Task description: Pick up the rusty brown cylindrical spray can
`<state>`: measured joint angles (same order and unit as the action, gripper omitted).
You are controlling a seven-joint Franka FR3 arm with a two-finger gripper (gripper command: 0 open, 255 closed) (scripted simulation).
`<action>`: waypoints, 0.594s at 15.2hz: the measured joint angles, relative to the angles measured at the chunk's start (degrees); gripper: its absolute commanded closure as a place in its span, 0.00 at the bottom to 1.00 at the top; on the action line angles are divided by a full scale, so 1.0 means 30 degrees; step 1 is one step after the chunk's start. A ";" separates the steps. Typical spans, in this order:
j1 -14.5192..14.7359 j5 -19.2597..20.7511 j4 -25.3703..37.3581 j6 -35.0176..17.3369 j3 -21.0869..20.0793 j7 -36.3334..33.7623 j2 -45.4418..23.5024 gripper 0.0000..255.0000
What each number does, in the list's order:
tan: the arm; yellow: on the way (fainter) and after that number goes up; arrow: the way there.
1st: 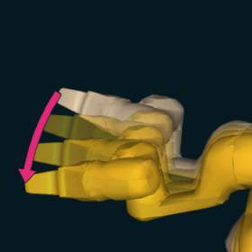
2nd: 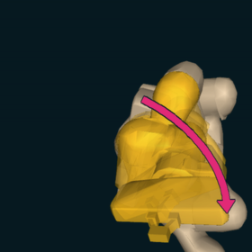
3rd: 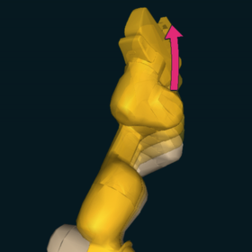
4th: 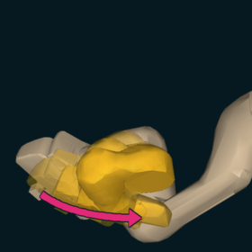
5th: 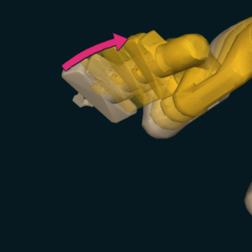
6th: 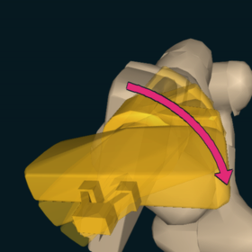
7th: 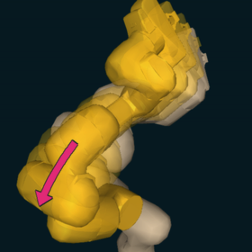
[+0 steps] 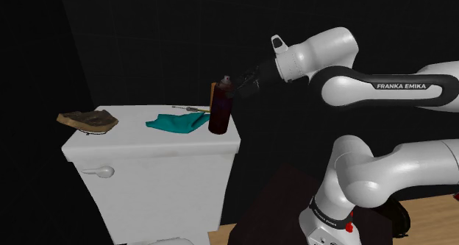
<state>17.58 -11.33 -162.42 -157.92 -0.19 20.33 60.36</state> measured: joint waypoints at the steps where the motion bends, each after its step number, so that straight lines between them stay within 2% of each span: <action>1: 0.0042 -0.0024 -0.0233 -0.0239 0.0020 0.0041 0.0002 0.00; 2: 0.0063 -0.0037 -0.0359 -0.0366 0.0034 0.0065 0.0004 1.00; 9: 0.0084 -0.0050 -0.0476 -0.0537 0.0056 0.0096 0.0042 1.00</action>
<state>17.84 -11.48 -163.85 -159.54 -0.02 20.62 60.48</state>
